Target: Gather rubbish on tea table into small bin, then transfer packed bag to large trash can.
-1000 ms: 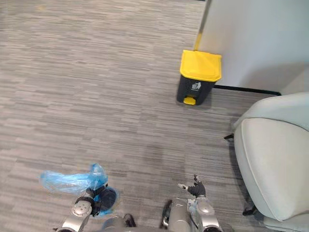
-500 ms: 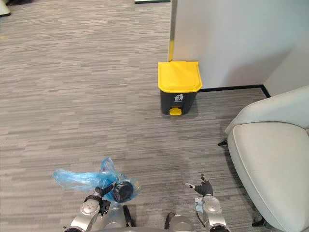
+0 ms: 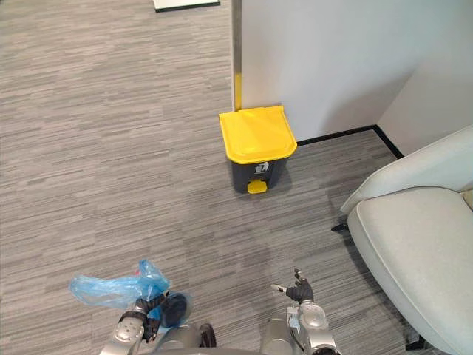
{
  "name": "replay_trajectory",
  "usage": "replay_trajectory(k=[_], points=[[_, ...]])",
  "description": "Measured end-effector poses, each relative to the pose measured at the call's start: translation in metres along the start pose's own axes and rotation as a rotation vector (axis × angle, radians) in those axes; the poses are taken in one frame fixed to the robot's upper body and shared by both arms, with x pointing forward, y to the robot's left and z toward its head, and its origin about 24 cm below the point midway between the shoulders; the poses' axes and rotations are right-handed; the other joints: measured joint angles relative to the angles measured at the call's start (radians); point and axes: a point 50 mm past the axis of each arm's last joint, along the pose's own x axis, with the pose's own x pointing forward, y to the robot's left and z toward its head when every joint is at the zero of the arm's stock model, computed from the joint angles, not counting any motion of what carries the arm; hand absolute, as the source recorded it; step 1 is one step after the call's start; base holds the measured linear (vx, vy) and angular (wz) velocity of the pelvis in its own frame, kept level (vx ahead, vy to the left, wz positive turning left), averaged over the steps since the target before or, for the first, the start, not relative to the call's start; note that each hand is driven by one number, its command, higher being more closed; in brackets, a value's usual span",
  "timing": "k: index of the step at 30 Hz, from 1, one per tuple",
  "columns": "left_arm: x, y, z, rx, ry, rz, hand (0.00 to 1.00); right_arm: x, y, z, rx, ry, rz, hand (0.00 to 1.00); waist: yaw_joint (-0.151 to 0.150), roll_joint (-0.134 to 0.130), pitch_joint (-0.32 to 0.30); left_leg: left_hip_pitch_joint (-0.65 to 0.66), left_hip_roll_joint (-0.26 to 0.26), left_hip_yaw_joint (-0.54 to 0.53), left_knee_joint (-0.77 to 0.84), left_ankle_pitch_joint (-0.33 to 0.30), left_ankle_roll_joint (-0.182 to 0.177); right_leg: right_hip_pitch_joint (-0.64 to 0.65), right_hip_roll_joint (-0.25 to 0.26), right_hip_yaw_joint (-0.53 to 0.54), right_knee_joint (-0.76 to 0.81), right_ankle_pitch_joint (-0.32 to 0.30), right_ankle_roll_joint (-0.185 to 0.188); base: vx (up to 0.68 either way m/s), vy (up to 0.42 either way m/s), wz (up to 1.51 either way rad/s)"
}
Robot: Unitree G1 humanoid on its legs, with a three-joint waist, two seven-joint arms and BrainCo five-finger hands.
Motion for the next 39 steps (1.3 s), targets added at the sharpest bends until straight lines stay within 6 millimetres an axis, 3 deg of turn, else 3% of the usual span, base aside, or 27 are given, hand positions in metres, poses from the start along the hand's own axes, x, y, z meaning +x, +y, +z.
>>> replay_trajectory(k=[2, 3, 4, 5, 6, 8, 9, 10, 11, 13, 15, 17, 18, 19, 20, 21, 22, 24, 27, 29, 30, 32, 33, 36, 37, 38, 39], points=[[0.000, 0.000, -0.001, -0.002, 0.003, 0.000, 1.00, 0.001, -0.003, 0.003, -0.008, -0.008, -0.005, 0.00, -0.010, 0.016, 0.009, 0.062, 0.038, 0.016, -0.030, 0.004, -0.007, -0.071, 0.048, -0.079, -0.203, 0.034, -0.025, 0.44, -0.183, -0.16], [0.000, 0.005, -0.002, 0.006, 0.007, 0.010, 1.00, -0.001, -0.005, -0.002, -0.012, 0.005, -0.008, 0.00, -0.022, 0.006, 0.004, 0.102, 0.039, 0.018, -0.042, -0.003, -0.053, -0.064, 0.059, -0.103, -0.401, 0.148, -0.030, 0.47, -0.203, 0.15], [-0.001, 0.006, -0.004, 0.007, 0.011, 0.011, 1.00, -0.002, -0.006, -0.006, -0.020, 0.016, -0.009, 0.00, -0.024, -0.006, 0.000, 0.125, 0.025, 0.013, -0.041, -0.017, -0.085, -0.051, 0.061, -0.106, -0.474, 0.317, -0.080, 0.51, -0.188, 0.03], [0.001, -0.003, -0.003, -0.016, 0.025, -0.002, 1.00, -0.002, -0.013, -0.010, -0.056, 0.036, -0.016, 0.00, -0.012, 0.039, 0.002, 0.140, 0.070, 0.003, -0.038, -0.030, -0.108, -0.046, 0.093, -0.110, -0.427, 0.296, -0.112, 0.48, -0.181, -0.10], [0.003, -0.004, 0.001, -0.013, 0.010, -0.007, 1.00, -0.001, -0.019, -0.007, -0.064, 0.025, -0.029, 0.00, -0.014, 0.036, -0.003, 0.139, 0.068, -0.015, -0.019, 0.002, -0.121, -0.057, 0.093, -0.098, -0.381, 0.222, -0.099, 0.47, -0.189, -0.20], [0.005, -0.005, 0.004, -0.012, 0.004, -0.011, 1.00, 0.000, -0.022, -0.004, -0.070, 0.016, -0.035, 0.00, -0.026, 0.042, -0.004, 0.125, 0.090, -0.049, 0.051, 0.021, -0.149, -0.051, 0.096, -0.109, -0.345, 0.167, -0.106, 0.41, -0.219, 0.02], [0.007, -0.006, 0.008, -0.009, -0.006, -0.015, 1.00, -0.001, -0.023, -0.007, -0.071, 0.024, -0.035, 0.00, -0.026, 0.046, -0.004, 0.071, 0.124, -0.082, 0.191, 0.049, -0.175, -0.018, 0.117, -0.118, -0.360, 0.140, -0.109, 0.52, -0.296, 0.10], [0.008, -0.009, 0.011, -0.013, -0.014, -0.023, 1.00, -0.003, -0.020, -0.011, -0.069, 0.036, -0.030, 0.00, -0.022, 0.048, -0.002, -0.023, 0.171, -0.143, 0.420, 0.129, -0.190, 0.069, 0.153, -0.133, -0.435, 0.136, -0.116, 0.36, -0.210, 0.10], [0.008, -0.010, 0.011, -0.014, -0.014, -0.026, 1.00, -0.004, -0.020, -0.012, -0.068, 0.040, -0.029, 0.00, -0.022, 0.047, -0.001, -0.040, 0.179, -0.151, 0.464, 0.124, -0.193, 0.090, 0.160, -0.134, -0.453, 0.137, -0.117, 0.34, -0.168, 0.04], [0.008, -0.017, 0.012, -0.027, -0.016, -0.042, 1.00, -0.007, -0.019, -0.019, -0.060, 0.057, -0.031, 0.00, -0.008, 0.040, 0.000, -0.146, 0.203, -0.150, 0.695, 0.086, -0.136, 0.238, 0.199, -0.132, -0.569, 0.139, -0.124, 0.34, -0.084, -0.13], [0.008, -0.019, 0.014, -0.030, -0.021, -0.047, 1.00, -0.006, -0.020, -0.017, -0.044, 0.051, -0.041, 0.00, 0.003, 0.038, 0.001, -0.222, 0.190, -0.115, 0.672, 0.064, -0.100, 0.292, 0.207, -0.121, -0.621, 0.148, -0.121, 0.32, -0.019, -0.23], [0.010, -0.018, 0.018, -0.031, -0.032, -0.044, 1.00, -0.003, -0.022, -0.011, -0.021, 0.036, -0.056, 0.00, 0.010, 0.037, 0.003, -0.271, 0.167, -0.085, 0.568, 0.051, -0.077, 0.312, 0.206, -0.103, -0.649, 0.156, -0.110, 0.29, 0.057, -0.37], [0.009, -0.018, 0.018, -0.032, -0.033, -0.043, 1.00, 0.000, -0.021, -0.004, -0.003, 0.019, -0.061, 0.00, 0.024, 0.036, 0.009, -0.300, 0.118, -0.077, 0.370, 0.048, -0.073, 0.342, 0.197, -0.065, -0.680, 0.158, -0.103, 0.30, 0.135, -0.50], [0.009, -0.018, 0.017, -0.033, -0.032, -0.044, 1.00, 0.000, -0.021, -0.004, 0.007, 0.018, -0.065, 0.00, 0.031, 0.033, 0.010, -0.300, 0.100, -0.078, 0.301, 0.052, -0.077, 0.354, 0.191, -0.054, -0.689, 0.155, -0.088, 0.36, 0.189, -0.56], [0.009, -0.019, 0.018, -0.034, -0.033, -0.046, 1.00, 0.000, -0.022, -0.004, 0.020, 0.018, -0.071, 0.00, 0.031, 0.035, 0.012, -0.296, 0.069, -0.081, 0.146, 0.083, -0.107, 0.374, 0.181, -0.043, -0.693, 0.141, -0.062, 0.30, 0.173, -0.26], [0.009, -0.020, 0.018, -0.037, -0.033, -0.047, 1.00, 0.000, -0.023, -0.004, 0.016, 0.018, -0.074, 0.00, 0.032, 0.047, 0.011, -0.282, 0.061, -0.081, 0.065, 0.130, -0.106, 0.380, 0.186, -0.032, -0.688, 0.129, -0.044, 0.29, 0.219, -0.42], [0.008, -0.020, 0.015, -0.041, -0.025, -0.046, 1.00, -0.001, -0.024, -0.006, 0.013, 0.022, -0.075, 0.00, 0.038, 0.063, 0.014, -0.264, 0.067, -0.085, 0.034, 0.235, -0.018, 0.388, 0.192, -0.001, -0.665, 0.099, -0.017, 0.31, 0.215, -0.34], [0.006, -0.017, 0.010, -0.038, -0.010, -0.037, 1.00, -0.002, -0.018, -0.007, 0.018, 0.022, -0.061, 0.00, 0.034, 0.019, -0.006, -0.250, 0.017, -0.056, 0.043, 0.180, -0.010, 0.383, 0.131, 0.027, -0.632, 0.057, 0.017, 0.28, 0.180, -0.21], [0.003, -0.018, 0.005, -0.040, 0.004, -0.040, 1.00, 0.001, -0.016, 0.000, 0.010, 0.002, -0.054, 0.00, 0.038, 0.006, -0.011, -0.206, -0.026, 0.011, 0.070, 0.096, 0.017, 0.334, 0.065, 0.093, -0.476, 0.012, 0.054, 0.32, 0.163, -0.40], [0.001, -0.015, 0.000, -0.036, 0.019, -0.034, 1.00, 0.002, -0.012, 0.003, -0.002, -0.008, -0.036, 0.00, 0.038, 0.007, -0.011, -0.163, -0.041, 0.035, 0.060, 0.079, 0.029, 0.292, 0.040, 0.117, -0.350, 0.015, 0.068, 0.31, 0.129, -0.30], [0.001, -0.011, -0.001, -0.021, 0.019, -0.028, 1.00, 0.002, -0.007, 0.002, -0.012, -0.005, -0.017, 0.00, 0.030, 0.006, -0.011, -0.116, -0.052, 0.035, 0.042, 0.068, 0.044, 0.249, 0.015, 0.112, -0.209, 0.035, 0.105, 0.39, 0.074, 0.01], [0.004, -0.010, 0.003, -0.015, 0.005, -0.029, 1.00, 0.001, -0.005, 0.001, -0.011, 0.003, -0.011, 0.00, 0.030, 0.008, -0.011, -0.094, -0.051, 0.015, 0.026, 0.067, 0.045, 0.224, 0.021, 0.107, -0.170, 0.015, 0.079, 0.31, -0.002, 0.19], [0.006, -0.005, 0.006, -0.005, -0.004, -0.018, 1.00, 0.002, -0.003, 0.003, -0.017, -0.002, -0.004, 0.00, 0.029, 0.012, -0.010, -0.069, -0.038, -0.013, 0.002, 0.067, 0.044, 0.183, 0.049, 0.099, -0.166, -0.014, 0.032, 0.22, -0.075, 0.23], [0.007, -0.003, 0.008, -0.004, -0.009, -0.011, 1.00, 0.003, -0.007, 0.004, -0.024, -0.004, -0.011, 0.00, 0.026, 0.021, -0.008, -0.042, -0.007, -0.039, -0.003, 0.070, 0.039, 0.100, 0.098, 0.085, -0.244, -0.018, 0.009, 0.25, -0.147, 0.26], [0.007, 0.000, 0.006, 0.002, -0.002, -0.006, 1.00, 0.002, -0.008, 0.003, -0.027, -0.003, -0.015, 0.00, 0.025, 0.010, -0.014, -0.027, -0.011, -0.050, -0.002, 0.072, 0.019, 0.100, 0.103, 0.082, -0.419, 0.059, -0.002, 0.26, -0.192, 0.42], [0.006, -0.002, 0.003, -0.003, 0.012, -0.011, 1.00, -0.001, -0.012, -0.006, -0.033, 0.021, -0.022, 0.00, 0.025, 0.009, -0.018, -0.012, -0.020, -0.064, 0.000, 0.060, -0.019, 0.120, 0.100, 0.076, -0.481, 0.179, -0.023, 0.34, -0.188, 0.46], [0.004, -0.013, 0.000, -0.026, 0.025, -0.031, 1.00, -0.003, -0.019, -0.014, -0.046, 0.051, -0.037, 0.00, 0.026, 0.047, -0.038, -0.007, 0.010, -0.087, -0.002, 0.060, -0.033, 0.148, 0.131, 0.053, -0.511, 0.200, -0.048, 0.34, -0.167, 0.28]])
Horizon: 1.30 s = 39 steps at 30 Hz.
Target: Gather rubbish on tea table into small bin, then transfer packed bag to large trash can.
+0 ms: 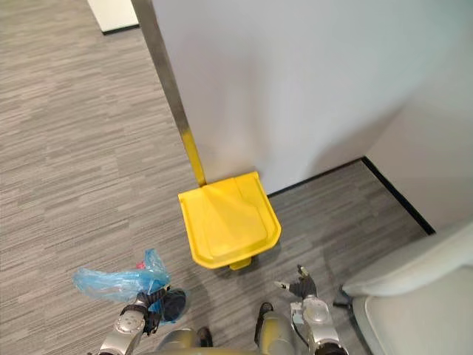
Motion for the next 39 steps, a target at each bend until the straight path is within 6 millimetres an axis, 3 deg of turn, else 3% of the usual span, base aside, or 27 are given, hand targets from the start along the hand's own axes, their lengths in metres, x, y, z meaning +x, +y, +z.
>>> replay_trajectory(k=[3, 9, 15, 22, 29, 39], points=[[-0.003, -0.008, -0.004, -0.019, 0.012, -0.016, 1.00, 0.000, -0.011, -0.003, -0.004, 0.007, -0.029, 0.00, -0.007, 0.014, -0.014, 0.014, 0.002, -0.048, -0.097, 0.037, -0.043, 0.069, 0.021, -0.026, -0.098, 0.007, -0.009, 0.18, -0.107, 0.15], [-0.002, -0.008, -0.003, -0.018, 0.010, -0.018, 1.00, -0.004, -0.017, -0.015, 0.019, 0.047, -0.059, 0.00, -0.004, 0.000, -0.030, 0.058, 0.001, -0.071, -0.161, 0.076, -0.040, 0.162, 0.043, -0.051, -0.241, 0.055, 0.005, 0.10, 0.004, 0.14], [-0.004, -0.006, -0.010, -0.015, 0.030, -0.011, 1.00, -0.008, -0.015, -0.024, 0.029, 0.077, -0.057, 0.00, 0.006, -0.015, -0.045, 0.063, -0.038, -0.074, -0.157, 0.096, -0.018, 0.237, 0.015, -0.056, -0.351, 0.114, 0.032, -0.01, 0.064, 0.07], [-0.010, 0.001, -0.023, 0.000, 0.072, 0.004, 1.00, -0.009, -0.006, -0.026, 0.048, 0.085, -0.042, 0.00, 0.008, -0.038, -0.060, 0.054, -0.067, -0.107, -0.161, 0.104, -0.006, 0.258, -0.002, -0.081, -0.392, 0.150, 0.043, -0.08, 0.033, 0.14], [-0.014, 0.000, -0.030, -0.001, 0.093, 0.000, 1.00, -0.010, -0.004, -0.028, 0.052, 0.092, -0.037, 0.00, 0.010, -0.052, -0.058, 0.054, -0.063, -0.131, -0.231, 0.132, 0.005, 0.257, 0.009, -0.092, -0.439, 0.197, 0.038, -0.16, -0.021, 0.10], [-0.013, -0.006, -0.029, -0.013, 0.094, -0.010, 1.00, -0.017, -0.007, -0.043, 0.050, 0.131, -0.054, 0.00, 0.004, -0.058, -0.054, 0.003, -0.066, -0.171, -0.244, 0.139, -0.007, 0.219, 0.009, -0.082, -0.448, 0.200, 0.043, -0.10, -0.018, 0.07]])
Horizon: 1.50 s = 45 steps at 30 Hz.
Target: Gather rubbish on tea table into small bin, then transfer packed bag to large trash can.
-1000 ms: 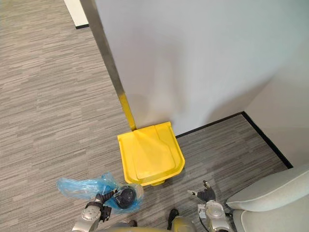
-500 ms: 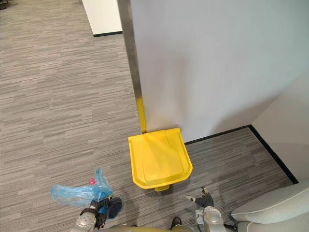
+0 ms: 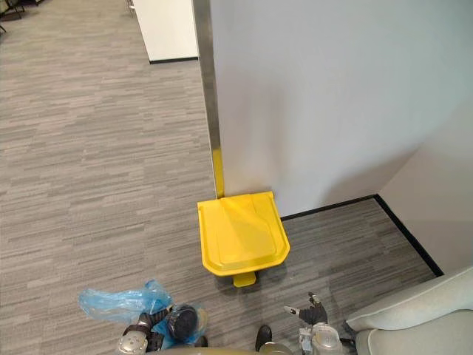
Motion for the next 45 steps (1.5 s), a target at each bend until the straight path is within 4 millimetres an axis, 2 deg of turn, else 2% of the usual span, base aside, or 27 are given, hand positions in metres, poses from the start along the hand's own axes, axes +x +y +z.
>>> replay_trajectory(k=[10, 15, 18, 20, 24, 31, 36, 39, 40, 41, 43, 44, 45], points=[[0.000, 0.001, 0.001, -0.002, -0.004, 0.004, 1.00, 0.002, -0.004, 0.006, 0.020, -0.017, -0.024, 0.00, 0.002, 0.014, -0.007, 0.018, -0.002, -0.015, -0.004, 0.010, -0.003, -0.003, -0.001, -0.022, 0.078, -0.055, 0.002, 0.10, 0.012, 0.12], [0.004, 0.002, 0.009, 0.007, -0.026, 0.002, 1.00, 0.009, -0.001, 0.027, 0.022, -0.067, -0.013, 0.00, -0.001, 0.005, -0.003, 0.031, -0.032, -0.003, 0.003, 0.010, -0.002, -0.107, -0.059, 0.017, 0.336, -0.190, 0.011, 0.11, 0.030, 0.01], [0.007, 0.005, 0.018, 0.019, -0.059, 0.007, 1.00, 0.010, 0.000, 0.029, 0.023, -0.074, -0.010, 0.00, -0.002, -0.002, -0.001, 0.033, -0.039, -0.020, 0.014, 0.010, -0.003, -0.111, -0.059, 0.109, 0.385, -0.212, 0.013, 0.03, 0.041, 0.32], [0.008, 0.009, 0.021, 0.027, -0.067, 0.015, 1.00, 0.010, 0.001, 0.029, 0.024, -0.071, -0.009, 0.00, 0.000, -0.013, 0.000, 0.032, -0.043, -0.031, 0.013, 0.010, -0.002, -0.111, -0.062, 0.111, 0.379, -0.228, 0.015, 0.03, -0.017, 0.21], [0.007, 0.011, 0.017, 0.031, -0.056, 0.018, 1.00, 0.011, 0.001, 0.032, 0.028, -0.076, -0.009, 0.00, 0.000, -0.012, 0.002, 0.031, -0.031, -0.043, 0.012, 0.010, -0.002, -0.096, -0.048, 0.113, 0.352, -0.233, 0.022, -0.05, -0.060, 0.05], [0.005, 0.010, 0.006, 0.032, -0.011, 0.012, 1.00, 0.006, -0.002, 0.014, 0.032, -0.029, -0.018, 0.00, -0.002, -0.007, -0.007, 0.038, -0.020, -0.043, -0.002, 0.015, -0.001, -0.080, -0.034, 0.118, 0.322, -0.219, 0.018, -0.06, -0.020, -0.02], [0.003, 0.009, -0.001, 0.032, 0.014, 0.008, 1.00, 0.006, -0.002, 0.016, 0.032, -0.032, -0.017, 0.00, -0.003, -0.005, -0.008, 0.049, -0.016, -0.031, -0.004, 0.017, 0.000, -0.056, -0.022, 0.130, 0.273, -0.186, 0.018, 0.02, -0.002, -0.07], [0.003, 0.009, -0.001, 0.030, 0.013, 0.011, 1.00, 0.008, -0.001, 0.021, 0.031, -0.044, -0.014, 0.00, 0.001, -0.005, -0.008, 0.024, -0.019, -0.005, 0.023, -0.003, 0.011, -0.089, -0.025, 0.157, 0.300, -0.191, 0.022, -0.04, 0.021, -0.26], [0.003, 0.010, -0.001, 0.030, 0.014, 0.012, 1.00, 0.011, 0.001, 0.029, 0.031, -0.061, -0.009, 0.00, 0.002, -0.008, -0.006, -0.006, -0.027, 0.015, 0.071, -0.029, 0.018, -0.131, -0.037, 0.179, 0.354, -0.214, 0.033, -0.02, 0.058, -0.34], [0.003, 0.009, 0.000, 0.031, 0.012, 0.009, 1.00, 0.013, 0.001, 0.037, 0.031, -0.079, -0.010, 0.00, -0.004, -0.010, 0.005, -0.022, -0.043, 0.024, 0.144, -0.070, 0.028, -0.167, -0.062, 0.195, 0.446, -0.253, 0.061, -0.01, 0.062, -0.28], [0.003, 0.009, 0.000, 0.031, 0.012, 0.009, 1.00, 0.013, 0.000, 0.036, 0.028, -0.074, -0.013, 0.00, -0.002, -0.009, 0.014, -0.012, -0.053, 0.019, 0.166, -0.096, 0.039, -0.174, -0.088, 0.196, 0.521, -0.277, 0.091, -0.03, 0.045, -0.04], [0.003, 0.010, 0.000, 0.033, 0.010, 0.011, 1.00, 0.013, -0.001, 0.035, 0.029, -0.064, -0.014, 0.00, -0.005, -0.009, 0.019, 0.010, -0.061, 0.012, 0.173, -0.121, 0.062, -0.176, -0.108, 0.194, 0.584, -0.282, 0.107, -0.04, 0.043, 0.10], [0.005, 0.012, 0.004, 0.034, -0.001, 0.019, 1.00, 0.014, 0.000, 0.037, 0.032, -0.069, -0.013, 0.00, -0.003, -0.003, 0.040, 0.040, -0.066, 0.006, 0.187, -0.135, 0.077, -0.250, -0.117, 0.196, 0.750, -0.268, 0.162, 0.03, 0.076, 0.16]])
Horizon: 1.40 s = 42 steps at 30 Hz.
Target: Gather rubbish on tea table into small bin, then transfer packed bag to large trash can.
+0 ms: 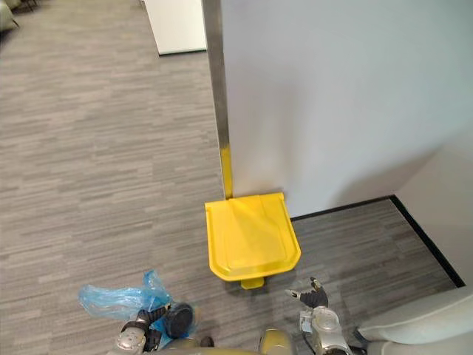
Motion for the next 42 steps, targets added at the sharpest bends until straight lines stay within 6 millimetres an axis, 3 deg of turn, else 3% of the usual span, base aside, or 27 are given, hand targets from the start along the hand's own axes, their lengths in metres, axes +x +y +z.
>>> replay_trajectory(k=[1, 2, 3, 5, 6, 7, 8, 9, 11, 16, 18, 21, 29, 36, 40, 42], points=[[0.002, -0.002, 0.005, -0.004, -0.013, -0.004, 1.00, 0.000, 0.002, 0.002, 0.002, -0.006, 0.005, 0.00, 0.000, 0.019, 0.015, 0.005, 0.014, -0.009, 0.049, -0.033, 0.013, -0.044, 0.009, 0.012, 0.036, -0.029, -0.009, 0.05, 0.063, 0.10], [0.004, -0.002, 0.009, -0.004, -0.021, -0.001, 1.00, 0.001, 0.003, 0.005, 0.002, -0.013, 0.008, 0.00, 0.002, 0.017, 0.021, 0.006, 0.023, -0.015, 0.075, -0.048, 0.014, -0.058, 0.020, 0.022, 0.019, -0.035, -0.015, 0.07, 0.048, 0.21], [0.007, 0.001, 0.015, 0.001, -0.038, 0.005, 1.00, 0.001, 0.004, 0.007, 0.005, -0.023, 0.009, 0.00, 0.001, 0.031, 0.045, 0.005, 0.038, -0.021, 0.112, -0.069, 0.013, -0.083, 0.045, 0.038, -0.062, -0.022, -0.021, 0.03, 0.013, 0.24], [0.011, 0.003, 0.028, 0.000, -0.073, 0.014, 1.00, 0.002, 0.003, 0.010, 0.014, -0.035, 0.001, 0.00, 0.002, 0.008, 0.072, 0.003, 0.044, -0.034, 0.161, -0.099, -0.002, -0.085, 0.066, 0.054, -0.294, 0.039, -0.021, 0.07, -0.080, 0.32], [0.012, 0.004, 0.031, -0.003, -0.080, 0.019, 1.00, 0.002, 0.002, 0.010, 0.017, -0.034, -0.004, 0.00, 0.002, 0.006, 0.078, 0.002, 0.045, -0.046, 0.180, -0.110, -0.011, -0.063, 0.065, 0.047, -0.312, 0.038, -0.019, 0.17, -0.155, 0.30], [0.015, 0.002, 0.040, -0.011, -0.102, 0.024, 1.00, 0.001, -0.004, 0.010, 0.040, -0.036, -0.029, 0.00, 0.007, -0.005, 0.077, -0.003, 0.053, -0.059, 0.213, -0.135, -0.040, -0.015, 0.073, 0.059, -0.370, 0.081, -0.016, 0.19, -0.147, 0.35], [0.016, -0.003, 0.052, -0.021, -0.143, 0.016, 1.00, 0.001, -0.007, 0.014, 0.067, -0.056, -0.049, 0.00, 0.007, 0.014, 0.097, -0.006, 0.066, -0.066, 0.219, -0.140, -0.053, -0.013, 0.084, 0.059, -0.345, 0.064, 0.007, 0.18, -0.138, 0.38], [0.017, -0.005, 0.062, -0.021, -0.176, 0.012, 1.00, 0.000, -0.009, 0.015, 0.088, -0.066, -0.062, 0.00, 0.004, 0.013, 0.109, 0.002, 0.064, -0.073, 0.212, -0.138, -0.055, -0.025, 0.094, 0.083, -0.295, 0.036, 0.014, 0.18, -0.184, 0.50], [0.017, -0.007, 0.071, -0.024, -0.211, 0.009, 1.00, -0.006, -0.012, 0.002, 0.115, -0.040, -0.087, 0.00, 0.006, 0.007, 0.114, 0.045, 0.052, -0.108, 0.185, -0.147, -0.064, -0.041, 0.102, 0.110, -0.176, -0.043, 0.000, 0.18, -0.166, 0.39], [0.017, -0.007, 0.073, -0.044, -0.218, 0.021, 1.00, -0.013, -0.004, -0.013, 0.141, 0.003, -0.079, 0.00, 0.006, 0.021, 0.090, 0.083, 0.068, -0.121, 0.110, -0.141, -0.083, -0.052, 0.119, 0.105, -0.132, -0.070, -0.016, 0.20, -0.102, 0.14], [0.017, -0.009, 0.073, -0.053, -0.219, 0.020, 1.00, -0.014, 0.001, -0.015, 0.154, 0.015, -0.074, 0.00, 0.006, 0.015, 0.059, 0.084, 0.076, -0.099, 0.083, -0.127, -0.103, -0.061, 0.131, 0.105, -0.130, -0.045, -0.063, 0.19, -0.058, 0.07], [0.017, -0.005, 0.071, -0.060, -0.213, 0.034, 1.00, -0.014, -0.001, -0.015, 0.147, 0.014, -0.076, 0.00, 0.009, 0.018, 0.035, 0.092, 0.087, -0.062, 0.065, -0.115, -0.124, -0.060, 0.132, 0.110, -0.139, -0.029, -0.085, 0.15, 0.004, -0.11], [0.015, -0.002, 0.064, -0.064, -0.198, 0.046, 1.00, -0.015, 0.005, -0.013, 0.168, 0.005, -0.082, 0.00, 0.007, 0.007, 0.001, 0.078, 0.085, -0.074, 0.043, -0.096, -0.108, -0.044, 0.108, 0.075, -0.177, -0.022, -0.088, -0.04, -0.013, 0.18], [0.011, -0.024, 0.060, -0.055, -0.183, 0.006, 1.00, -0.018, 0.013, -0.016, 0.187, 0.023, -0.149, 0.00, 0.007, 0.006, -0.016, 0.039, 0.077, -0.133, 0.018, -0.075, -0.109, -0.045, 0.095, 0.040, -0.204, -0.020, -0.086, -0.06, -0.035, 0.28], [0.011, -0.026, 0.060, -0.049, -0.181, 0.020, 1.00, -0.023, 0.001, -0.004, 0.202, -0.051, -0.241, 0.00, 0.004, 0.030, -0.030, 0.026, 0.082, -0.148, 0.003, -0.064, -0.114, -0.050, 0.095, 0.024, -0.219, -0.020, -0.086, 0.04, -0.031, 0.13], [0.010, -0.025, 0.059, -0.036, -0.181, 0.031, 1.00, -0.029, -0.012, 0.011, 0.220, -0.142, -0.307, 0.00, 0.002, 0.036, -0.034, 0.027, 0.084, -0.148, -0.014, -0.056, -0.116, -0.054, 0.096, 0.022, -0.224, -0.021, -0.086, 0.09, -0.021, 0.03]])
